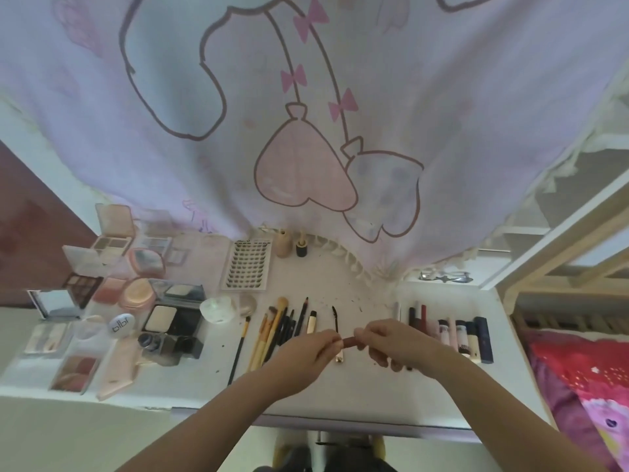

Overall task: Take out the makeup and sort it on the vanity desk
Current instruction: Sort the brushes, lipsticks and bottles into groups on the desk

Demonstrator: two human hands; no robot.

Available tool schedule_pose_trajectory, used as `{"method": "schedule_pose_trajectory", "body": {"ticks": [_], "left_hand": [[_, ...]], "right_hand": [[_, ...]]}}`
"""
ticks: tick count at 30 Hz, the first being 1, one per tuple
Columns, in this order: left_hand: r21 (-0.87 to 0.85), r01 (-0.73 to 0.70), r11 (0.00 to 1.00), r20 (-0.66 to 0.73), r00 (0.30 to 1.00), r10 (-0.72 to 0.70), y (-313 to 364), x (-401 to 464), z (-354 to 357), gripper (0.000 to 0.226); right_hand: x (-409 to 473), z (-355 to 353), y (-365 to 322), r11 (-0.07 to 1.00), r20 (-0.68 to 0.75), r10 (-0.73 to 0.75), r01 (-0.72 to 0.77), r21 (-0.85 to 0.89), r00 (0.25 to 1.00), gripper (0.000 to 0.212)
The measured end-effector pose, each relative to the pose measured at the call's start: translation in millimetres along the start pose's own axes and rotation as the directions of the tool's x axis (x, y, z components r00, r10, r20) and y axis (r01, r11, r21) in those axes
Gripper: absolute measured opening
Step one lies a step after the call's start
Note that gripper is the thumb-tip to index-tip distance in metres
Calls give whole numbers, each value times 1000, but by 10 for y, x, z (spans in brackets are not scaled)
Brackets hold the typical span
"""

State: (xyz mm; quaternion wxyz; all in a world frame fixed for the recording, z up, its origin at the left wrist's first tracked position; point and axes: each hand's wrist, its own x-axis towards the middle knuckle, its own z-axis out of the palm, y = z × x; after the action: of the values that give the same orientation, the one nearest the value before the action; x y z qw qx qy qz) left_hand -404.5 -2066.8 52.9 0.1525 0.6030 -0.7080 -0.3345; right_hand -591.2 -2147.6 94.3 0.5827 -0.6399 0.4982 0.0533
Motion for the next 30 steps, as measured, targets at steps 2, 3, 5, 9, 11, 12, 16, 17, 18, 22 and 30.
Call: {"method": "schedule_pose_trajectory", "body": {"ticks": [2,3,5,9,11,12,16,17,18,22,30], "left_hand": [[24,-15,1000,1,1000,15,-45,-31,-32,22],[33,-19,999,1,1000,19,-62,-41,-48,22],[38,-16,999,-2,1000,16,-91,-54,-80,22],[47,-23,999,-4,1000,23,-91,-65,-127,21],[53,-31,998,-7,999,32,-73,-64,-144,22],[58,-31,998,-6,999,32,-66,-61,-150,22],[55,-21,998,-5,1000,22,-50,-51,-148,22],[55,-22,998,-8,1000,22,-42,-44,-145,22],[60,-22,998,-10,1000,23,-35,-38,-141,22],[76,-13,997,-15,1000,14,-17,-10,-130,22],[112,-16,994,-46,999,22,32,105,-171,24]], "right_hand": [[-2,50,-18,999,-23,22,-22,24,999,42],[-2,72,-17,1000,-29,-1,2,30,1000,38],[-5,94,-20,997,-29,-49,50,63,998,21],[-38,105,-83,991,-18,13,-10,137,1000,31],[-31,102,-90,997,-33,-16,19,81,999,33],[-32,94,-92,996,-37,-33,36,79,999,28],[-44,63,-105,991,-39,9,-4,130,999,35],[-44,57,-102,994,-45,8,-3,109,999,39],[-37,51,-87,997,-50,-9,13,78,999,38],[-18,-10,-65,997,-55,-23,27,72,998,20],[26,-132,-94,986,-37,22,-16,166,999,29]]}}
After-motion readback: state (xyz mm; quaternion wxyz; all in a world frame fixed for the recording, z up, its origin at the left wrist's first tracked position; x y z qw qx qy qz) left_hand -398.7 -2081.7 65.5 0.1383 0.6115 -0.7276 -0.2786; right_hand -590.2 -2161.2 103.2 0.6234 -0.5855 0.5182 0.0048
